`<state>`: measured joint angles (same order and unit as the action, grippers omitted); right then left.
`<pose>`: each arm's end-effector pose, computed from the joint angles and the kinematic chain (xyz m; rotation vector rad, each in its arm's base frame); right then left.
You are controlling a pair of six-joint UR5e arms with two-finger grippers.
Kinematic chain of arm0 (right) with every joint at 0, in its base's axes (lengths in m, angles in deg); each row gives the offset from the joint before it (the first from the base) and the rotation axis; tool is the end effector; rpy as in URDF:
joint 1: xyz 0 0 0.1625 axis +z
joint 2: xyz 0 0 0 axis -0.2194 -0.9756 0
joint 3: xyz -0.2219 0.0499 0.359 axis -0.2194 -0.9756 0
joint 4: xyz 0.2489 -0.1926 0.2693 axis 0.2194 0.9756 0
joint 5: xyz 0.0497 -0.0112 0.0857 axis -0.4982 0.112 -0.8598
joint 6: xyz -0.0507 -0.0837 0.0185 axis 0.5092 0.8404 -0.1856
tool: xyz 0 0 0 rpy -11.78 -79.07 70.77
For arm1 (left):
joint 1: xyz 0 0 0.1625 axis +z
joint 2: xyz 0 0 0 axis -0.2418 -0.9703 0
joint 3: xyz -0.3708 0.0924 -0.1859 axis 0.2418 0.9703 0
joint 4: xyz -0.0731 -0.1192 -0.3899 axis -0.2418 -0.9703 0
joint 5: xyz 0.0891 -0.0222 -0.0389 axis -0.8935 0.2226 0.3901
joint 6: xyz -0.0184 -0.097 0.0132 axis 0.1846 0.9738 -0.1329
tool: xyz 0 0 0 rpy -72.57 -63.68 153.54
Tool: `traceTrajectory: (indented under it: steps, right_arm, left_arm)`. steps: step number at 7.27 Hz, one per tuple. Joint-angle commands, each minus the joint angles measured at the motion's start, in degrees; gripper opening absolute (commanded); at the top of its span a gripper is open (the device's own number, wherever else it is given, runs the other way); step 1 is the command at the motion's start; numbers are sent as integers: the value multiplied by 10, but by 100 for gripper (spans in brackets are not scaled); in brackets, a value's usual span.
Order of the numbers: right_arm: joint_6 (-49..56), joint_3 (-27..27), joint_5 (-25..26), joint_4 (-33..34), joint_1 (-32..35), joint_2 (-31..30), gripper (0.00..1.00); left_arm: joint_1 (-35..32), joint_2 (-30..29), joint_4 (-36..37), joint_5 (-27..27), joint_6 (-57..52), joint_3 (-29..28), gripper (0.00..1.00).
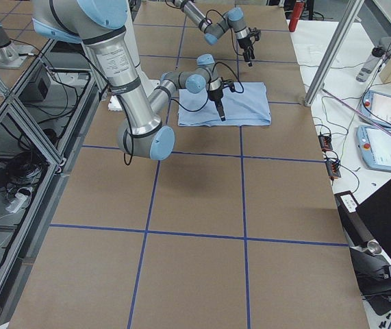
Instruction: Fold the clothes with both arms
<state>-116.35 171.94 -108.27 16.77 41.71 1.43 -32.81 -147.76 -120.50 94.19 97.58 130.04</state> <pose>-0.5358 -0.4559 0.3033 0.3641 -0.5121 -0.0409 0.4235 -0.6145 0.3883 0.5949 0.9038 0.0233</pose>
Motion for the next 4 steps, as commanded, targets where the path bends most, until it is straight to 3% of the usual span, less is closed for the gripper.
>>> traceTrajectory:
  steps: [1,4]
  right_arm:
    - [3,-20,1,0,1,1,100]
    - [9,-35,3,7,14,0,100]
  left_arm:
    - [1,0,0,0,0,0,100]
    - [1,2,0,0,0,0,100]
